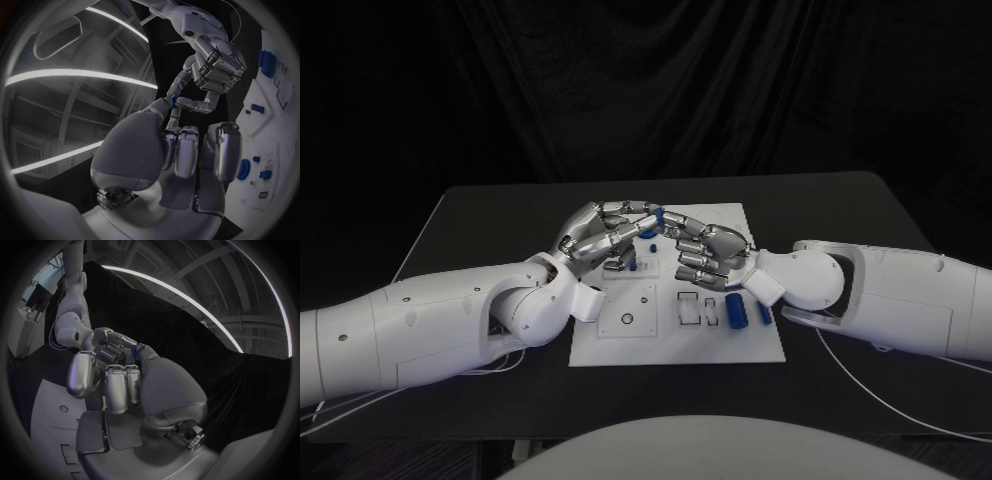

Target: Assemble the parts on the task board

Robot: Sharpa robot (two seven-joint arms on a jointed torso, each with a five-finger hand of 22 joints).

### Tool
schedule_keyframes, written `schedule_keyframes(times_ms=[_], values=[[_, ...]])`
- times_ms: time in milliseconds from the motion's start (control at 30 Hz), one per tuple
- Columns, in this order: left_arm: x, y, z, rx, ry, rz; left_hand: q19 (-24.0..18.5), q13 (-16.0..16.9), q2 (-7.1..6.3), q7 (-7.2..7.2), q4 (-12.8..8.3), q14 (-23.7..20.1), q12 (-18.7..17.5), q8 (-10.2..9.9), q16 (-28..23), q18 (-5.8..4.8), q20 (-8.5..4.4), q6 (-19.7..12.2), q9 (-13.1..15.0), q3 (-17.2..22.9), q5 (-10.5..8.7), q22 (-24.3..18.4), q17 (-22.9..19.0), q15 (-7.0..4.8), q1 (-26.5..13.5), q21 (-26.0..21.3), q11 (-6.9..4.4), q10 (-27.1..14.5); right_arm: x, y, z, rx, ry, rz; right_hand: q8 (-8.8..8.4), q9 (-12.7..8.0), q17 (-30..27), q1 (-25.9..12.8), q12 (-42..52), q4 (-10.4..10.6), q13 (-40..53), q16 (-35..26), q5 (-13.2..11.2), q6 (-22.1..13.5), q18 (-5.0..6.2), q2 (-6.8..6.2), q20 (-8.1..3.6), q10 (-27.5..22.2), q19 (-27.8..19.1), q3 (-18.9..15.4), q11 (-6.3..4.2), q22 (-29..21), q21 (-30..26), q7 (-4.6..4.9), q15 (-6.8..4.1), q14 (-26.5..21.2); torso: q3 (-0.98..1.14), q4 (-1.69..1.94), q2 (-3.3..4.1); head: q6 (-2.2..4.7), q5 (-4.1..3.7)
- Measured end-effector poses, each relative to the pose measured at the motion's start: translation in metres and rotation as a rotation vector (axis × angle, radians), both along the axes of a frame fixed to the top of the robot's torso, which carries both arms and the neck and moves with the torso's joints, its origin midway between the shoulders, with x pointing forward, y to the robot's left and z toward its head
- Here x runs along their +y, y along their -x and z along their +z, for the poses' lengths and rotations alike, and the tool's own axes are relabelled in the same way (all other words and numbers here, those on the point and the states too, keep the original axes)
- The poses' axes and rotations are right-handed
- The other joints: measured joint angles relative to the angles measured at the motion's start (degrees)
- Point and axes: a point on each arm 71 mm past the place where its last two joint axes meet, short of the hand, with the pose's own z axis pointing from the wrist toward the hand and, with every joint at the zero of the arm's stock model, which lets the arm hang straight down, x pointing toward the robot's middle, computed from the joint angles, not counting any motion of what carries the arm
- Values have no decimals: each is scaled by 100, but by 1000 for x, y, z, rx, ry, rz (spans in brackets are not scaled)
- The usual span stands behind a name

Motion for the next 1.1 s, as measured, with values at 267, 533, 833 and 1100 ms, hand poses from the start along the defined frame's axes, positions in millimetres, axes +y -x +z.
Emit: schedule_keyframes(times_ms=[267,533,833,1100], values=[[1,0,0,1,-1,-1,-74,30,58,56,26,-11,31,-67,0,0,74,-261,-40,-73,-277,0,0,73,51,-90,97,-7,-2,0,0,-3,5,-14,31,-34,0,0,11,-78,0,-22,239,78,0,0,21,20,-21,79,20,0,-35,36,1,0,0,0,0,1,25],[7,-1,-1,1,-6,9,-119,29,105,148,117,-9,39,-53,0,0,119,-521,-189,-210,-533,-1,0,134,-52,-149,147,3,-6,0,-1,-26,42,-29,67,-76,0,39,10,-149,-13,-22,506,125,0,-39,82,-1,-82,266,81,5,-108,88,43,11,1,-1,0,2,52],[16,-2,-1,0,-16,30,-174,-13,63,166,253,0,0,-53,0,0,174,-736,-281,-378,-666,-1,0,143,-205,-244,155,12,-16,0,-5,-95,154,-38,96,-110,0,93,16,-219,-143,-22,529,112,0,-90,135,-12,-134,492,195,4,-145,159,143,12,2,-4,-1,2,102],[25,-4,-2,-2,-28,52,-241,3,30,195,335,-9,0,-53,0,0,198,-788,-320,-491,-666,-1,0,176,-215,-346,186,2,-25,0,-9,-161,270,-42,120,-176,0,169,22,-289,-430,-13,635,112,0,-165,177,21,-109,785,247,4,-138,200,155,5,2,-3,3,2,134]])
